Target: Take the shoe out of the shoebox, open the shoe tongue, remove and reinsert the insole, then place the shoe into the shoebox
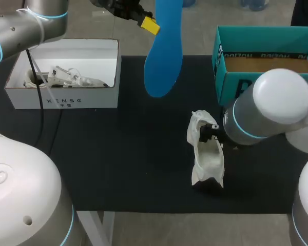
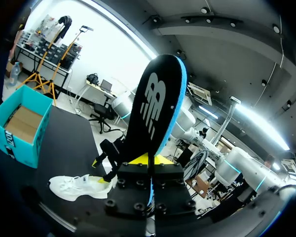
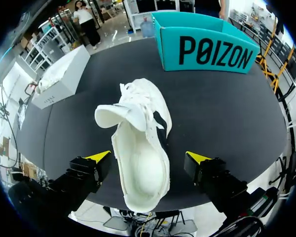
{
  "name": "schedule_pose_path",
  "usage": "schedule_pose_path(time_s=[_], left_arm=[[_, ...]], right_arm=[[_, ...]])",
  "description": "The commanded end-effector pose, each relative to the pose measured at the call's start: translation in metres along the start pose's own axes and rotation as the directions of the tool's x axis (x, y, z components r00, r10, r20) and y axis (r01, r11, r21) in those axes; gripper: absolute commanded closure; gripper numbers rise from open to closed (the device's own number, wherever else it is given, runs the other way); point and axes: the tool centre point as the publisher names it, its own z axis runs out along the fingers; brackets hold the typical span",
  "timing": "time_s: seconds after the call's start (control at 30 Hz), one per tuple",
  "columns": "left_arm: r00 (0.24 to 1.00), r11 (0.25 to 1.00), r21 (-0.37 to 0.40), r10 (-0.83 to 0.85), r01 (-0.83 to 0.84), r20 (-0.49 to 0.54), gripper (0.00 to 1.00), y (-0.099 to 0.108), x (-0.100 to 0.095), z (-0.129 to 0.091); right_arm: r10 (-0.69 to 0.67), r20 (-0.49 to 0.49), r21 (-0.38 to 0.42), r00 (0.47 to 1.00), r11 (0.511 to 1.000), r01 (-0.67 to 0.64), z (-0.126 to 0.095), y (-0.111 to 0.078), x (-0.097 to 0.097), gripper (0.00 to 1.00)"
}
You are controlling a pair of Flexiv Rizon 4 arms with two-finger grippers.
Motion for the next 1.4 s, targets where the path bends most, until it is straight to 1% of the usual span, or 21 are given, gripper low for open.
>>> schedule_pose_path(time_s=[0.03,0.13,0.17,0.2,0.23,0.27,0.3,1.0,1.03,1.07,1.1,1.13,1.17,1.2,1.23,1.3,1.33,1.4], left_arm=[[1.000,1.000,-0.002,0.000,0.000,-0.001,1.00,0.000,0.000,0.000],[1.000,1.000,-0.002,0.000,0.000,-0.001,1.00,0.000,0.000,0.000],[1.000,1.000,-0.002,0.000,0.000,-0.001,1.00,0.000,0.000,0.000],[1.000,1.000,-0.002,0.000,0.000,-0.001,1.00,0.000,0.000,0.000],[1.000,1.000,-0.002,0.000,0.000,-0.001,1.00,0.000,0.000,0.000],[1.000,1.000,-0.002,0.000,0.000,-0.001,1.00,0.000,0.000,0.000],[1.000,1.000,-0.002,0.000,0.000,-0.001,1.00,0.000,0.000,0.000],[1.000,1.000,-0.002,0.000,0.000,-0.001,1.00,0.000,0.000,0.000],[1.000,1.000,-0.002,0.000,0.000,-0.001,1.00,0.000,0.000,0.000],[1.000,1.000,-0.002,0.000,0.000,-0.001,1.00,0.000,0.000,0.000],[1.000,1.000,-0.002,0.000,0.000,-0.001,1.00,0.000,0.000,0.000],[1.000,1.000,-0.002,0.000,0.000,-0.001,1.00,0.000,0.000,0.000],[1.000,1.000,-0.002,0.000,0.000,-0.001,1.00,0.000,0.000,0.000],[1.000,1.000,-0.002,0.000,0.000,-0.001,1.00,0.000,0.000,0.000],[1.000,1.000,-0.002,0.000,0.000,-0.001,1.00,0.000,0.000,0.000],[1.000,1.000,-0.002,0.000,0.000,-0.001,1.00,0.000,0.000,0.000],[1.000,1.000,-0.002,0.000,0.000,-0.001,1.00,0.000,0.000,0.000],[1.000,1.000,-0.002,0.000,0.000,-0.001,1.00,0.000,0.000,0.000]], right_arm=[[-0.043,-0.113,0.116,0.993,0.992,0.056,-0.027,0.028,-0.024,0.00],[-0.030,-0.129,0.137,0.991,0.989,0.048,-0.029,0.043,-0.032,0.00],[-0.020,-0.144,0.129,0.989,0.991,0.039,-0.029,0.048,-0.034,0.00],[-0.015,-0.189,0.118,0.982,0.992,0.038,-0.030,0.053,-0.036,0.00],[-0.011,-0.206,0.114,0.978,0.993,0.035,-0.029,0.055,-0.037,0.00],[-0.006,-0.210,0.099,0.978,0.995,0.028,-0.029,0.060,-0.039,0.00],[-0.001,-0.206,0.045,0.979,0.999,0.011,-0.033,0.065,-0.040,0.00],[-0.001,-0.206,0.045,0.979,0.999,0.011,-0.033,0.065,-0.040,0.00],[0.005,-0.241,0.023,0.970,1.000,0.000,-0.036,0.065,-0.043,0.00],[0.005,-0.305,0.033,0.952,0.999,0.005,-0.038,0.066,-0.046,0.00],[0.034,-0.351,0.059,0.936,0.998,-0.014,-0.039,0.067,-0.047,0.00],[0.020,-0.401,0.061,0.916,0.998,0.005,-0.041,0.068,-0.047,0.00],[0.028,-0.465,0.059,0.885,0.998,-0.001,-0.043,0.069,-0.045,0.00],[0.032,-0.504,0.058,0.863,0.998,-0.004,-0.045,0.072,-0.046,0.00],[0.026,-0.541,0.057,0.841,0.998,0.005,-0.047,0.075,-0.043,0.00],[0.057,-0.590,0.057,0.805,0.998,-0.030,-0.054,0.079,-0.040,0.00],[0.063,-0.632,0.061,0.773,0.998,-0.032,-0.058,0.081,-0.040,0.00],[0.095,-0.670,0.090,0.736,0.995,-0.047,-0.062,0.087,-0.037,0.00]])
